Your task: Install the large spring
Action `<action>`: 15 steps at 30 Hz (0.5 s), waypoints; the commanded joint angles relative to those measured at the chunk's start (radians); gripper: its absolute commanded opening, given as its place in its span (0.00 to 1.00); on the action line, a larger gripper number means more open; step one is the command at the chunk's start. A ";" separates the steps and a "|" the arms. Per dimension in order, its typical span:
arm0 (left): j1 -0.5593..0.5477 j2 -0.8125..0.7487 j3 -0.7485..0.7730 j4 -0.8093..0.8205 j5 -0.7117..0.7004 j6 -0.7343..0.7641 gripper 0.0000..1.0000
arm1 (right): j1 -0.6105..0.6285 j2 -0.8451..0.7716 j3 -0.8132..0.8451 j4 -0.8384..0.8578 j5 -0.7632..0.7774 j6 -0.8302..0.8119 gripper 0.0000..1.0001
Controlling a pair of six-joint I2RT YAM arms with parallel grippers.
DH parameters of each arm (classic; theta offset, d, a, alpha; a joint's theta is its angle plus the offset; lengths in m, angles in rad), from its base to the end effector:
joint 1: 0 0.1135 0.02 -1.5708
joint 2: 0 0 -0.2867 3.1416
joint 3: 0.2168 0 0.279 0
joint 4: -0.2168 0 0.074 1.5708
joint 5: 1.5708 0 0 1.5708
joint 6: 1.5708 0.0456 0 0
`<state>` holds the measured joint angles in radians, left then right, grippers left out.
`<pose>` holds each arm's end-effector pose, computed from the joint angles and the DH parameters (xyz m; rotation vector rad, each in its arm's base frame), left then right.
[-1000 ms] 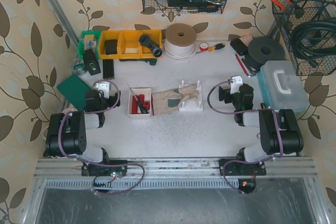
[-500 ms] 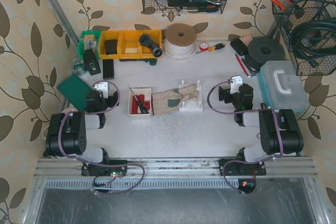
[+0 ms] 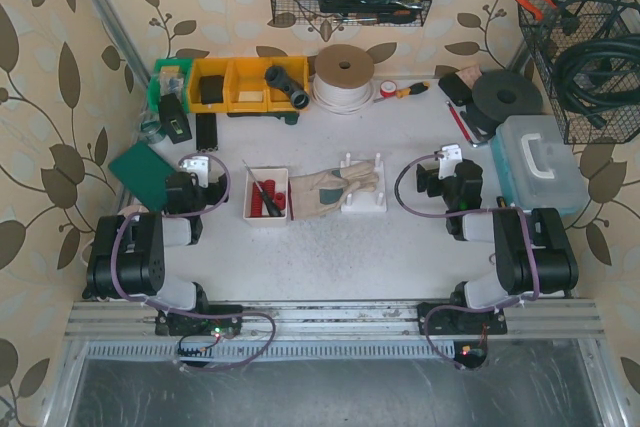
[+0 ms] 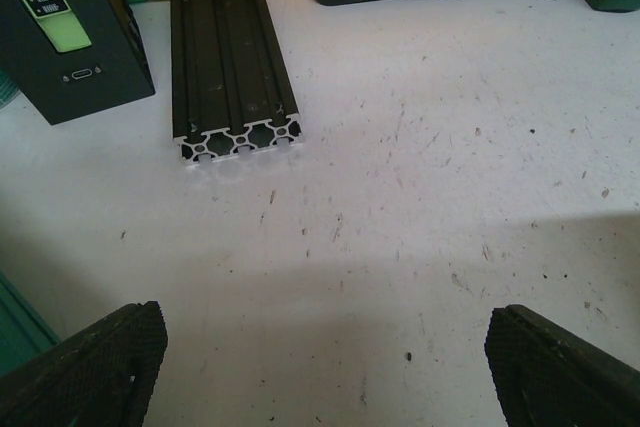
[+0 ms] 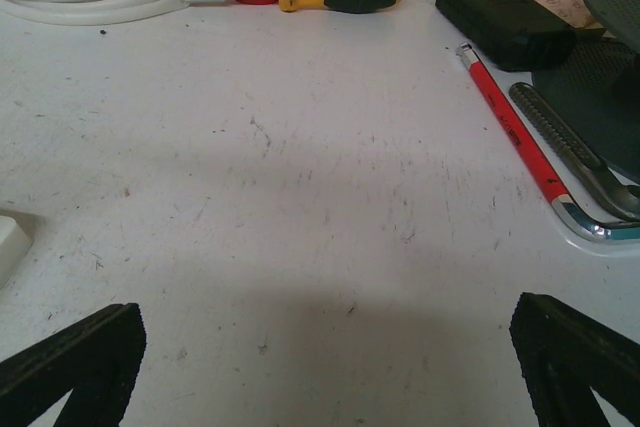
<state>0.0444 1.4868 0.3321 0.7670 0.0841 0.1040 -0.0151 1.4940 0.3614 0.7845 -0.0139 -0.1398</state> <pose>0.2714 0.0082 0.1291 0.1136 1.9538 0.0153 0.2804 -0.0036 0.1373 -0.1289 1.9156 -0.0908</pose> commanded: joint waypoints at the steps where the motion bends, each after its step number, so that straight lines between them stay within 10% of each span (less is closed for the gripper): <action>1: -0.005 -0.004 0.017 0.033 0.019 0.016 0.90 | 0.005 0.011 0.021 0.026 0.008 -0.007 1.00; 15: -0.005 -0.067 0.075 -0.102 -0.041 -0.006 0.90 | 0.022 -0.021 0.021 0.010 0.003 -0.031 1.00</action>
<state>0.0444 1.4845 0.3641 0.7189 0.0872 0.1078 -0.0139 1.4940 0.3614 0.7895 -0.0143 -0.1432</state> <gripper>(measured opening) 0.902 0.992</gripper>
